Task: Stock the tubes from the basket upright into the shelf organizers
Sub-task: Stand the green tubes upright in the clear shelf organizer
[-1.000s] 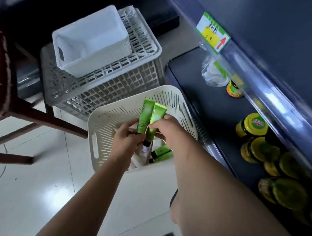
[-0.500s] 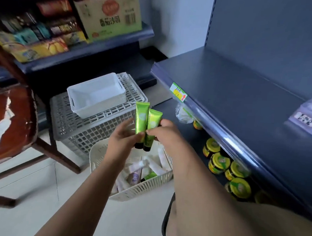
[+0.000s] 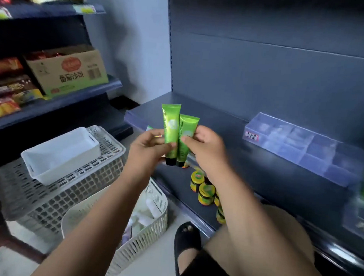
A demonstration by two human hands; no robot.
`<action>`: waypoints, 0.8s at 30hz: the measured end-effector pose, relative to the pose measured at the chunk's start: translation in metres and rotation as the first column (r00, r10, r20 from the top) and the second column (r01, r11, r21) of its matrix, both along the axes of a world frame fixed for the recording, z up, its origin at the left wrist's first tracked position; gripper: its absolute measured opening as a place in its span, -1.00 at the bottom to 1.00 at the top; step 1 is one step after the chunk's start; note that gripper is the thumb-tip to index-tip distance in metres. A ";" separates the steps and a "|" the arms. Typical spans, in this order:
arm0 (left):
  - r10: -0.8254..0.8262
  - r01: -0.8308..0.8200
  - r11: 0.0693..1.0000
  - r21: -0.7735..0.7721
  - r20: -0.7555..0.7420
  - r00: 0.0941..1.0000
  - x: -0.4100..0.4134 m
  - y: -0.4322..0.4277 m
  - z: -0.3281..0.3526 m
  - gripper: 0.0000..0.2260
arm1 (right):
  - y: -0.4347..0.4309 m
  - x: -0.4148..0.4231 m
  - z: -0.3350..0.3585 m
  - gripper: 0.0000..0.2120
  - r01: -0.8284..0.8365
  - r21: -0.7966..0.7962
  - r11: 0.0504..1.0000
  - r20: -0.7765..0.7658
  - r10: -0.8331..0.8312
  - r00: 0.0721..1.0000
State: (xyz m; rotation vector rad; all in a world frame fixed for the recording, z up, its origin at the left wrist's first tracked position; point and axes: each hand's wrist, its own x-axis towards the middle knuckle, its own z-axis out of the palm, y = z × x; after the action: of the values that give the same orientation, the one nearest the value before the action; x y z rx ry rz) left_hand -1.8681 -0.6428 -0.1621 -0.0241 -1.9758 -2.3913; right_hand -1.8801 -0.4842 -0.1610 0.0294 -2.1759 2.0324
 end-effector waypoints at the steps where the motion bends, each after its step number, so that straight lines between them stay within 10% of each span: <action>1: -0.037 0.037 0.999 -0.001 -0.020 0.999 0.000 0.015 0.006 -0.73 | 0.017 0.009 0.007 -0.86 0.036 0.000 0.999 -0.025 -0.036 0.999; 16: -0.551 0.558 0.830 0.010 -0.147 0.821 0.076 0.250 0.044 -0.74 | 0.228 0.179 0.064 -0.92 0.512 0.141 0.848 -0.244 -0.471 0.847; 24: -0.608 0.616 0.788 0.027 -0.124 0.784 0.103 0.315 0.029 -0.80 | 0.277 0.238 0.045 -0.59 0.663 0.105 0.741 -0.317 -0.607 0.728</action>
State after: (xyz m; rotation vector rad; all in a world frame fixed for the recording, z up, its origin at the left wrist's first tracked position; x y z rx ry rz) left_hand -1.7650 -0.3278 -0.1332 -0.9199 -2.0637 -2.7211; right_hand -1.6421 -0.2072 -0.1156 -0.3601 -1.8609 1.3164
